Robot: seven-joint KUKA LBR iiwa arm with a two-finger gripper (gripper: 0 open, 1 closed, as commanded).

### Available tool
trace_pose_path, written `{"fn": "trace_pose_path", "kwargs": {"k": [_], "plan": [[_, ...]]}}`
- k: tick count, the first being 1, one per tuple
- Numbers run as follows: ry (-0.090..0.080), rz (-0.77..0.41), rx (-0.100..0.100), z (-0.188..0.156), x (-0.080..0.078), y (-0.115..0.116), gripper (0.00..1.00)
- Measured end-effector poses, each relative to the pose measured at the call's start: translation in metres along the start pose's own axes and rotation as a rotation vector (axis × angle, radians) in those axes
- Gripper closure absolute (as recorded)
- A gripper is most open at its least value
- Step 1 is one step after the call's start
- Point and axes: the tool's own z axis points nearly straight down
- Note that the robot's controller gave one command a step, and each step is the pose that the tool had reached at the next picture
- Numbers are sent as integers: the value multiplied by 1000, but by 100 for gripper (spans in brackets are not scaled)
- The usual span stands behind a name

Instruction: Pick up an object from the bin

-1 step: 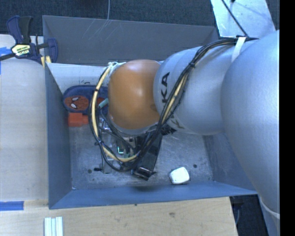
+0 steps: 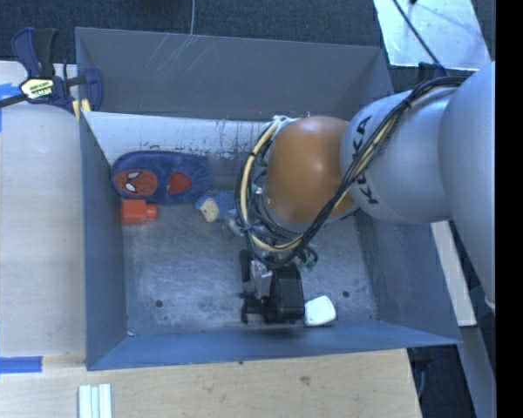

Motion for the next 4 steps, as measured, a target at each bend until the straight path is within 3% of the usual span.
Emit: {"fn": "trace_pose_path", "kwargs": {"k": [1,2,3,4], "plan": [[-8,-457,-1,-32,2,-20,0],[-2,-837,-1,-31,54,2,0],[-5,-1332,1,-1,6,-25,0],[-1,-1688,-2,-1,34,-16,0]]}}
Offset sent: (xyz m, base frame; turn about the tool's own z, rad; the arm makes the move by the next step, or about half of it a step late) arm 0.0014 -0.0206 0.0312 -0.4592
